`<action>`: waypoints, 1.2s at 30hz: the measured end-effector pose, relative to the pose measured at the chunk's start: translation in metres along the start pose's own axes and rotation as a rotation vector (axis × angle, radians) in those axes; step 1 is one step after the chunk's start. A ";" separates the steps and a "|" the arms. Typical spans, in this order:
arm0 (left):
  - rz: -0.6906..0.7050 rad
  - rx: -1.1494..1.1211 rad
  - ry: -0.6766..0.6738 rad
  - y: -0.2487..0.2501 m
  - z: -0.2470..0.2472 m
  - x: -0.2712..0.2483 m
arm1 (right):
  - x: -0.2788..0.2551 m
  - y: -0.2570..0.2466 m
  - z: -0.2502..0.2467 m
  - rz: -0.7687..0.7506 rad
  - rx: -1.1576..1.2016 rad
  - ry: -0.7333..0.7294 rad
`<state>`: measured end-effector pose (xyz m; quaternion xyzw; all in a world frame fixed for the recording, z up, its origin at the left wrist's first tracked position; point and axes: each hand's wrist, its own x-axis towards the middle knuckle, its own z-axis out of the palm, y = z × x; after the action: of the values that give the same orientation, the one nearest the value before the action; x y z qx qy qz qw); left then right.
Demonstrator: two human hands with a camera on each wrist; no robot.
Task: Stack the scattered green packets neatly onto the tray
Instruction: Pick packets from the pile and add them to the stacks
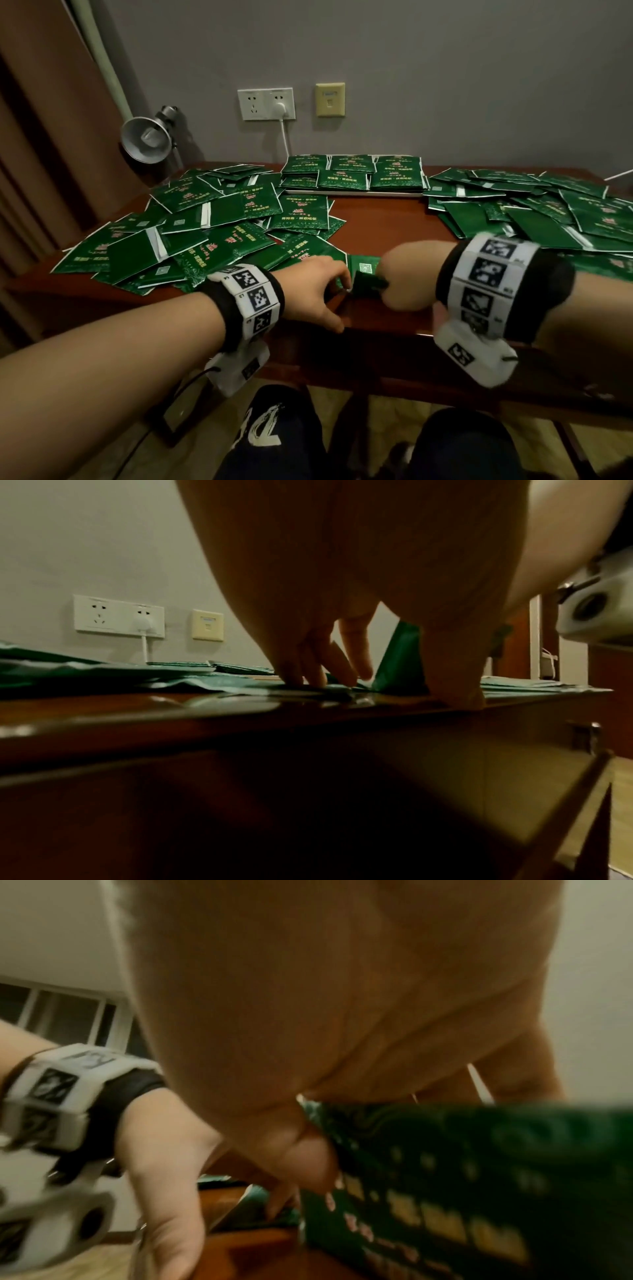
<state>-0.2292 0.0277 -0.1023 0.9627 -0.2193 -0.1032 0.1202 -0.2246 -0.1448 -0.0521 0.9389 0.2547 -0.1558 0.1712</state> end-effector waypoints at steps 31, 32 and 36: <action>-0.308 -0.245 0.188 -0.016 -0.078 0.041 | 0.039 0.075 -0.012 0.369 0.216 0.109; -0.294 -0.182 0.152 -0.015 -0.075 0.045 | 0.039 0.073 -0.011 0.356 0.151 0.106; -0.341 -0.033 0.075 -0.015 -0.053 0.062 | 0.047 0.062 -0.008 0.210 0.099 0.027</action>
<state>-0.1553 0.0234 -0.0649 0.9870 -0.0466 -0.0894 0.1248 -0.1508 -0.1720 -0.0474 0.9697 0.1495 -0.1366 0.1366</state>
